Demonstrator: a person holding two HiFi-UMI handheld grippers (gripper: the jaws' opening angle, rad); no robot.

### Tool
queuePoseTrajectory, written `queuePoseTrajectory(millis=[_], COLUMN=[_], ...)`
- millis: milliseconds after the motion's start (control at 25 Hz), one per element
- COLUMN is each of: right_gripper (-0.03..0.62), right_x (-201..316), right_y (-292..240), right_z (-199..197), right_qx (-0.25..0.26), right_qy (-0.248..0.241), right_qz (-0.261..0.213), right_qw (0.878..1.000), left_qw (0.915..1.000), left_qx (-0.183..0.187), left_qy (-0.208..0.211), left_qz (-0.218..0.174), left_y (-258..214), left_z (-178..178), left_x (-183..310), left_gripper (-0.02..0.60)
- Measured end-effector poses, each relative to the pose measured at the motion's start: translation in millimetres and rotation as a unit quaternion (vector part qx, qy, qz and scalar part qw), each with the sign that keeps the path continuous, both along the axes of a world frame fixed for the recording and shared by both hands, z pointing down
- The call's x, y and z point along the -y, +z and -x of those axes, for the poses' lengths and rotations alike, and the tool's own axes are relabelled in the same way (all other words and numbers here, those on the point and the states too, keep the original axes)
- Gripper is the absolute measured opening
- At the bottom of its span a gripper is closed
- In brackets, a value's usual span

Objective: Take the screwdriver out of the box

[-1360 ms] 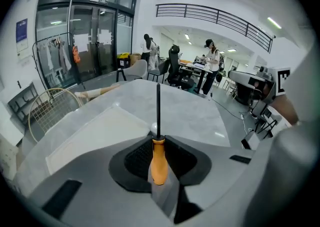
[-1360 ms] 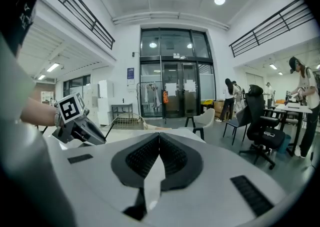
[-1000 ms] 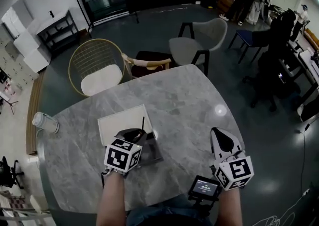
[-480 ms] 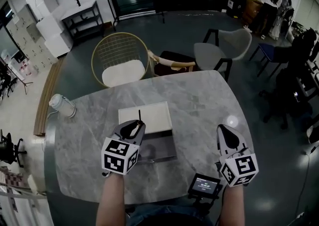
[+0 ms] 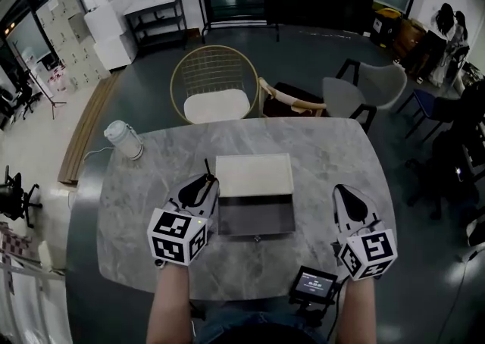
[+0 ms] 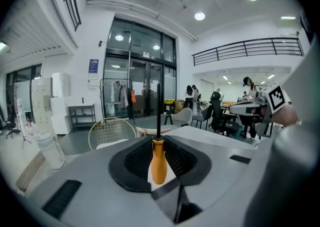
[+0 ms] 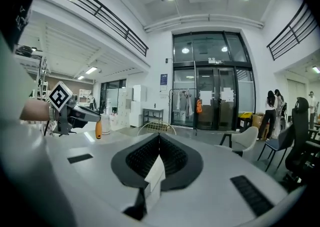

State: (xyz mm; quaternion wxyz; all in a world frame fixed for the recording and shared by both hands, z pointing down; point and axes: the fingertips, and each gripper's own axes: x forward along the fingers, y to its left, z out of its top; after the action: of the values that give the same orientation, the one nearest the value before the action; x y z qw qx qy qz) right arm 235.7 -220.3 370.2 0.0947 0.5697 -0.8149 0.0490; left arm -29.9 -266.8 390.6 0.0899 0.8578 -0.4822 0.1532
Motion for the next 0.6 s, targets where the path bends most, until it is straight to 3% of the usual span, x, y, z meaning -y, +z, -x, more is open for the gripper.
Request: queuePoseTrajectory(millis=[280, 600], right_gripper=[0.025, 0.025], right_x=[-12, -12], right_y=[-7, -28], right_z=[22, 30], right_qx=[-0.005, 0.017], right_qy=[-0.007, -0.035], right_qz=[-0.012, -0.04], right_qw=[1.0, 0.998], left_qw=[0.9988, 0.9959], left_qx=[-0.015, -0.03], left_qy=[-0.031, -0.057], left_qz=[-0.035, -0.064], left_y=[-19, -41], left_z=[35, 44], left_x=[-17, -26], left_gripper=[0.084, 0.084])
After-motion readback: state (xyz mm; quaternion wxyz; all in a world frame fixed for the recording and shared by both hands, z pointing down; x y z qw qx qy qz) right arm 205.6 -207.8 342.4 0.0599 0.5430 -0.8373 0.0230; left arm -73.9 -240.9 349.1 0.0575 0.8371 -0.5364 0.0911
